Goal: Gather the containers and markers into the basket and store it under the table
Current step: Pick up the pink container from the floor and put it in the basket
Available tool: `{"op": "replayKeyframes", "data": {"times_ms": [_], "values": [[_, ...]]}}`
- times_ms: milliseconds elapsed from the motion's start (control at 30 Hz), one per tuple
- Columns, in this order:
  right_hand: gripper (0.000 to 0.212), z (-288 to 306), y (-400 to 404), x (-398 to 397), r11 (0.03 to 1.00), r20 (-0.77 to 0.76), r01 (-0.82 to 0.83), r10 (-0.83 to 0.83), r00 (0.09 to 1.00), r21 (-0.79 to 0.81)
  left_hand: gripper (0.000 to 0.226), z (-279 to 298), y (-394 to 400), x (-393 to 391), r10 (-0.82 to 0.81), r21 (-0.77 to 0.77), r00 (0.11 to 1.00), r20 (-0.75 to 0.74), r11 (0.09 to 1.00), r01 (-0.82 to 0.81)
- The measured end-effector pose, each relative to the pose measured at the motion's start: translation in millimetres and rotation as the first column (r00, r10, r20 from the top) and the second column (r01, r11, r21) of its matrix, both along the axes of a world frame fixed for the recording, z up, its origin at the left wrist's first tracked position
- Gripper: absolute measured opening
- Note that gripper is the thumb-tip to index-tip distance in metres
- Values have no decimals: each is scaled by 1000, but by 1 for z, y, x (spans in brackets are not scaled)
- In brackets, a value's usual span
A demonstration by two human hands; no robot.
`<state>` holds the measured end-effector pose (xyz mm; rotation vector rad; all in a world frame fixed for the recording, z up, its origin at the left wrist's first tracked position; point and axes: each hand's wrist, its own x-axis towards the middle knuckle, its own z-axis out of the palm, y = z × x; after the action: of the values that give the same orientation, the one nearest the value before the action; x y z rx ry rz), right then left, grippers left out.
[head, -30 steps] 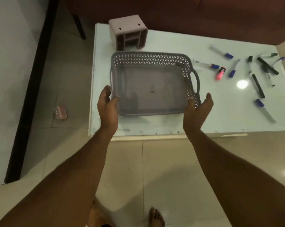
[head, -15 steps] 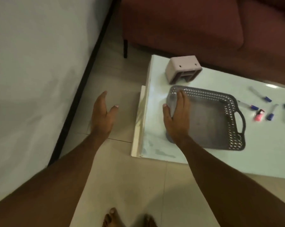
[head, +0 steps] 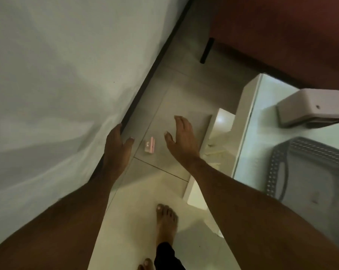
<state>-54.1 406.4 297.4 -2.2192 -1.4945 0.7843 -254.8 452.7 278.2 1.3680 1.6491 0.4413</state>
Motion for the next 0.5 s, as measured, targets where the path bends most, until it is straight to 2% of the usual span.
{"op": "replayKeyframes", "data": {"times_ms": [100,233,367,500], "values": [[62,-44,17,-1,988,-68,1,-12,998,-151,62,-32,11,1,33,-84,999,32,996,-30],[67,-130,31,-11,912,-205,69,-163,965,-404,60,-103,13,9,89,-198,995,35,977,-80],[69,-209,38,-21,806,-307,143,-374,875,-574,55,-174,17,30,160,-320,986,51,938,-135],[64,-269,45,-33,763,-408,146,-485,773,-630,57,-234,35,54,146,-429,989,14,894,-126]]}}
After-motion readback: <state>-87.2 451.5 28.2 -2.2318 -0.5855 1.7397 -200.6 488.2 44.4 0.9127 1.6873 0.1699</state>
